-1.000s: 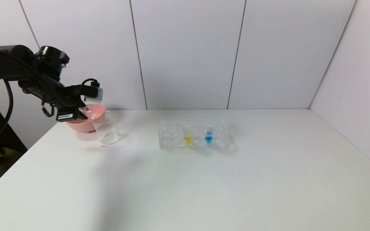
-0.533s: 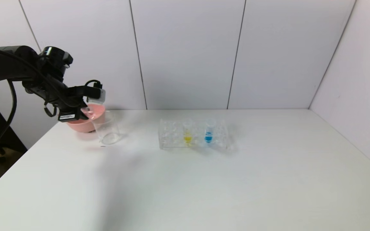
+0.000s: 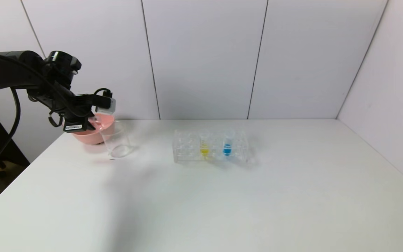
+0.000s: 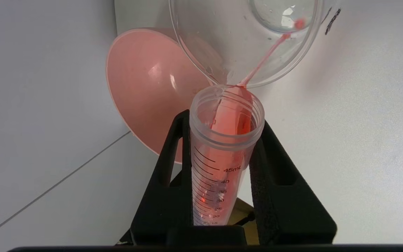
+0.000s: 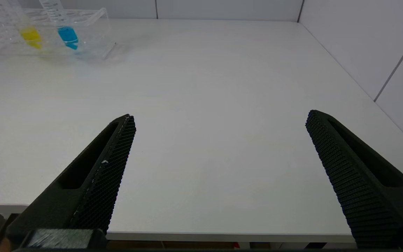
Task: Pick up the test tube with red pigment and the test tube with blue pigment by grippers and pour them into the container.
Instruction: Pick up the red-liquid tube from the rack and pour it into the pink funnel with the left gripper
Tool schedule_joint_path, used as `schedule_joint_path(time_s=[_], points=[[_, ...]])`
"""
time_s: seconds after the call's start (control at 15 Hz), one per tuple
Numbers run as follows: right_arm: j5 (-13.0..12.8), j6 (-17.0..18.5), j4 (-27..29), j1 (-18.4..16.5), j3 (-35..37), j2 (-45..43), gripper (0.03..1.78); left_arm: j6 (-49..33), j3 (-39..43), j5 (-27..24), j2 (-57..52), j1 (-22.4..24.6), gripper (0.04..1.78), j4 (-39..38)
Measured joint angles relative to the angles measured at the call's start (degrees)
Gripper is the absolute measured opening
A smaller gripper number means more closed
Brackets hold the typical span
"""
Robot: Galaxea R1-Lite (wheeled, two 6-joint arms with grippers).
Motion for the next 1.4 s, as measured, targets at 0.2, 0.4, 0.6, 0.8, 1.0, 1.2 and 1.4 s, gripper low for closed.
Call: schedule_joint_path(time_s=[0.2,0.4,0.6,0.8,1.0,1.2,1.4], points=[[0.0,0.0,0.02,0.02,0.0,-0.01,1.77,0.0,0.0,1.91,0.0,-0.41,0.48,-0.27],[0.0,0.0,0.0,0.0,0.0,0.0,1.77,0.0,0.0,2.19,0.0,-0.89,0.48,-0.9],[0.0,0.0,0.02,0.0,0.0,0.0,1.77,0.04,0.0,3.01,-0.05,-1.05,0.48,-1.12],[0.0,0.0,0.02,0.0,0.0,-0.01,1.77,0.09,0.0,4.06,-0.13,-1.61,0.48,-1.16],[0.0,0.0,0.02,0.0,0.0,-0.01,1.77,0.09,0.0,4.17,-0.27,-1.61,0.48,-1.15],[0.0,0.0,0.02,0.02,0.0,-0.01,1.77,0.06,0.0,4.12,-0.33,-1.74,0.48,-1.16],[0.0,0.0,0.02,0.0,0.0,-0.01,1.77,0.11,0.0,4.14,-0.33,-1.74,0.48,-1.16]])
